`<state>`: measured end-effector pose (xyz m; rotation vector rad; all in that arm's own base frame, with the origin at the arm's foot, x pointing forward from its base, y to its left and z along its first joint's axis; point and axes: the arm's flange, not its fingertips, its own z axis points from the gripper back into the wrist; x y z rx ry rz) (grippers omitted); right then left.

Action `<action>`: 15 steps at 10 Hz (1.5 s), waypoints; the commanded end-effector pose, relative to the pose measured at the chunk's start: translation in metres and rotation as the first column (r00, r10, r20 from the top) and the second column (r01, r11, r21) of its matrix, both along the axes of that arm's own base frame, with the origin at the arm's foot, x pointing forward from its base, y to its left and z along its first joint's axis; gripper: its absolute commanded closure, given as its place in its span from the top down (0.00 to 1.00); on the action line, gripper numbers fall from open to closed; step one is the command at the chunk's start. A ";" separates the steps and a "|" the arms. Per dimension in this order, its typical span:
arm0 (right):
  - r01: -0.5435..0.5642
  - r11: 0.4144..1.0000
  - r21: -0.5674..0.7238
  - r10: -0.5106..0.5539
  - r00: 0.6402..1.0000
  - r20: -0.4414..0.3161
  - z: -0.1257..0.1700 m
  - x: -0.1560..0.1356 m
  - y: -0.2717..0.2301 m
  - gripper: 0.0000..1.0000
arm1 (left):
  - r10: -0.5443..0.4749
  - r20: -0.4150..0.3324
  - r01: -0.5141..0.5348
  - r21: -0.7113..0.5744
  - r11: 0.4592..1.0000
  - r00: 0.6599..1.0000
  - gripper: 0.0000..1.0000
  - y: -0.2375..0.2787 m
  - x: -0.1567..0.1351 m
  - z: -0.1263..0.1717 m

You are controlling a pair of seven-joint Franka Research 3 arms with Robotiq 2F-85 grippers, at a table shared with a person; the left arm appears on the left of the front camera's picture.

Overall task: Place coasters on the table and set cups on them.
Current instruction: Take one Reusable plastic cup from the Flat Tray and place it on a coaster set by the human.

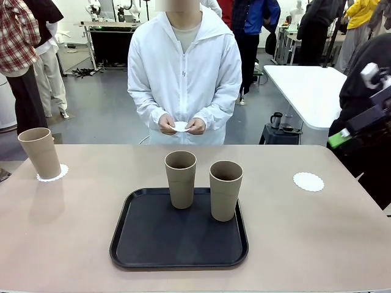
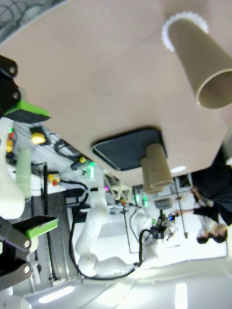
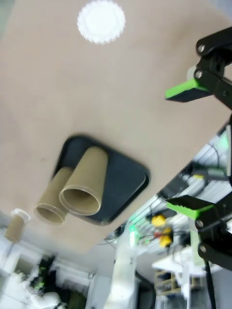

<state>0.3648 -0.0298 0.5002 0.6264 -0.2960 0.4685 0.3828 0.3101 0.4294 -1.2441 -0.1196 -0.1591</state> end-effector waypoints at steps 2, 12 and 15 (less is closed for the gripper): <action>-0.063 0.971 -0.233 0.102 0.981 0.162 -0.040 0.005 0.053 1.00 | 0.011 -0.006 -0.011 0.001 1.000 1.000 1.00 0.000 0.000 0.002; -0.131 0.934 -0.331 0.223 0.941 0.256 -0.059 0.020 0.117 1.00 | 0.011 -0.006 -0.011 0.001 1.000 1.000 1.00 0.000 0.000 0.002; -0.248 0.931 -0.268 0.337 0.866 0.369 -0.061 0.021 0.121 1.00 | 0.011 -0.006 -0.011 0.001 1.000 1.000 1.00 0.000 0.000 0.002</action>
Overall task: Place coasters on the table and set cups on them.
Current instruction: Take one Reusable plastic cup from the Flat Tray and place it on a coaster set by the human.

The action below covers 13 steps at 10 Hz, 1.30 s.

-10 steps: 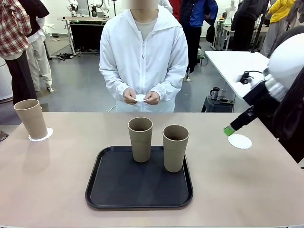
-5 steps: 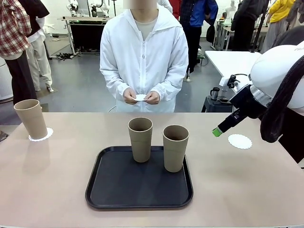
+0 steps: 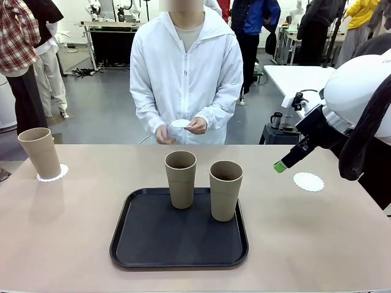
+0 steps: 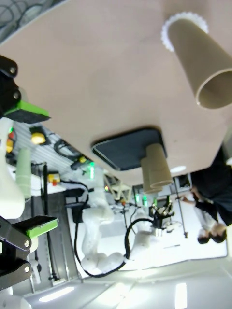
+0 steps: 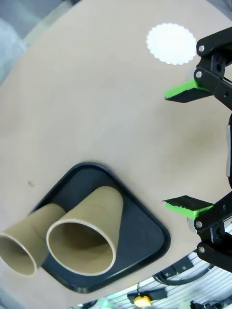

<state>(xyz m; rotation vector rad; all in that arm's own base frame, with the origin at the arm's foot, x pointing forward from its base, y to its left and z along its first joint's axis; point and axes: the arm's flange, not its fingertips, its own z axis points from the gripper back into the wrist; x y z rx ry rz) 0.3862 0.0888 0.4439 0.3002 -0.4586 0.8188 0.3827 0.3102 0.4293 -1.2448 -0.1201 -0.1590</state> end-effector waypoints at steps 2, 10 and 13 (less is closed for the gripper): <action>-0.401 0.900 0.171 0.358 0.904 0.232 -0.015 -0.004 0.020 1.00 | 0.010 -0.006 -0.010 0.001 1.000 1.000 1.00 0.000 0.000 0.003; -0.637 0.733 0.241 0.528 0.755 0.390 -0.073 0.004 0.014 1.00 | 0.010 -0.006 -0.010 0.001 1.000 1.000 1.00 0.000 0.000 0.003; -0.603 0.771 0.205 0.516 0.780 0.355 -0.095 0.011 0.020 1.00 | 0.010 -0.006 -0.010 0.001 1.000 1.000 1.00 0.000 0.000 0.003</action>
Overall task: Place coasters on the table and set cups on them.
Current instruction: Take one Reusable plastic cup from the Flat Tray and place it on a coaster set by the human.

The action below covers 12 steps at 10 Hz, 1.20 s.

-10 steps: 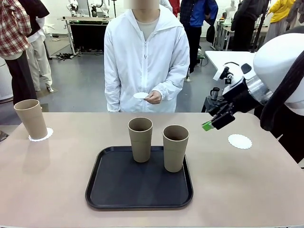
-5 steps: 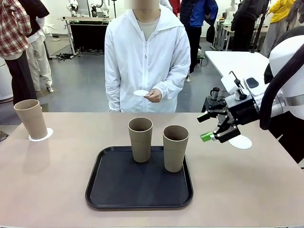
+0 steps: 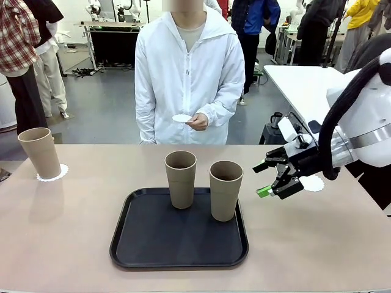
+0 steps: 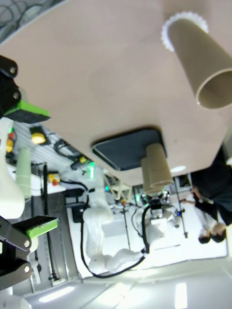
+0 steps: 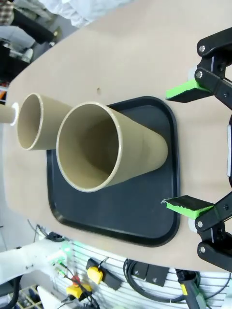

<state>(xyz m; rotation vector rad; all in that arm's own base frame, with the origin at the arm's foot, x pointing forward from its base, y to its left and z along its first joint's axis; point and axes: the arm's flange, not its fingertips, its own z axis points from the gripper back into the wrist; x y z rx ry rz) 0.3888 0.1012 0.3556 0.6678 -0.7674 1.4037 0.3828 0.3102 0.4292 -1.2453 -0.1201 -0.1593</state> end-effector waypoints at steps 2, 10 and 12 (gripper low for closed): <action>0.086 0.996 -0.014 -0.086 0.996 -0.027 0.002 0.005 0.008 1.00 | 0.011 -0.006 -0.011 0.002 1.000 1.000 1.00 0.000 0.000 0.003; -0.044 0.995 0.090 0.040 0.998 0.051 -0.030 0.013 -0.005 1.00 | 0.011 -0.006 -0.011 0.002 1.000 1.000 1.00 0.000 0.000 0.003; -0.003 0.987 0.163 -0.008 0.998 0.068 -0.043 0.019 -0.005 1.00 | 0.011 -0.006 -0.011 0.002 1.000 1.000 1.00 0.000 0.000 0.003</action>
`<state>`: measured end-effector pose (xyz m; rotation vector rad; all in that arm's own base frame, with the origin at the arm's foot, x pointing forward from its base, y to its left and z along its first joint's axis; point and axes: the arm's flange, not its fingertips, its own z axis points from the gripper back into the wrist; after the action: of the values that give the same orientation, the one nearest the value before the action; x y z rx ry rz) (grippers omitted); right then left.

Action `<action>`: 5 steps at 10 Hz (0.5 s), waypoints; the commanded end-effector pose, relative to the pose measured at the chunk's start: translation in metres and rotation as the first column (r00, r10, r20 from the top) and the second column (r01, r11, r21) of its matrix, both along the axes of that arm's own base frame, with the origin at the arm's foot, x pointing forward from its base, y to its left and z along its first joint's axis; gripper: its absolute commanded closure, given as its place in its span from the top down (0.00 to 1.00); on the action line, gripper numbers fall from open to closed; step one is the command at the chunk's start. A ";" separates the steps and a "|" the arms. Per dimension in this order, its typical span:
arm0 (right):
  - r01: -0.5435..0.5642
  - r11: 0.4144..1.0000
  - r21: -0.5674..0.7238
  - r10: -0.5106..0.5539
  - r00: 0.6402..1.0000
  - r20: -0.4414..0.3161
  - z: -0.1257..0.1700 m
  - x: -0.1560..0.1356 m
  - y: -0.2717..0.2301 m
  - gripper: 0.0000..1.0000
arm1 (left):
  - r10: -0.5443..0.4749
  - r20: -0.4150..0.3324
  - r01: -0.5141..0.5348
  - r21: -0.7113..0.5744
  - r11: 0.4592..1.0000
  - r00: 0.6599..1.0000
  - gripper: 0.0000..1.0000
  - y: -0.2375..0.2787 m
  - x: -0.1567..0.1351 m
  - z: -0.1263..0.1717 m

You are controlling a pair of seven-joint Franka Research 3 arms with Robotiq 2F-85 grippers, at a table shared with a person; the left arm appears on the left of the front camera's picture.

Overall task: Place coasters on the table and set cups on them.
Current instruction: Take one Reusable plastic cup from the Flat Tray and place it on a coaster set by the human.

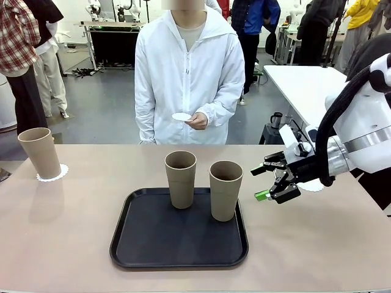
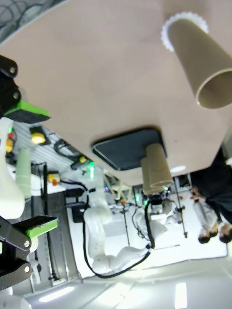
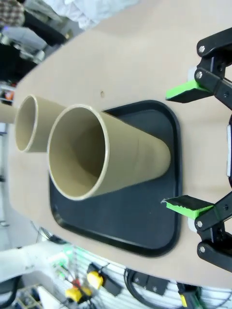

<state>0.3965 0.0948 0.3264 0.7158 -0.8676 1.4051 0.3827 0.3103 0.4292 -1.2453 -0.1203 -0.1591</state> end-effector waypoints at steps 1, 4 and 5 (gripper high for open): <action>0.022 0.995 0.096 -0.021 1.000 -0.008 -0.017 0.013 0.005 1.00 | 0.010 -0.006 -0.010 0.002 1.000 1.000 1.00 0.000 0.000 0.003; 0.004 0.990 0.142 0.004 0.999 -0.052 -0.026 0.018 0.012 1.00 | 0.010 -0.006 -0.010 0.002 1.000 1.000 1.00 0.000 0.000 0.003; -0.002 0.989 0.149 0.012 0.998 -0.066 -0.028 0.019 0.014 1.00 | 0.010 -0.006 -0.010 0.002 1.000 1.000 1.00 0.000 0.000 0.003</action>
<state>0.4088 0.1063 0.3035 0.8484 -0.9068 1.3326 0.3827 0.3103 0.4292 -1.2453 -0.1204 -0.1590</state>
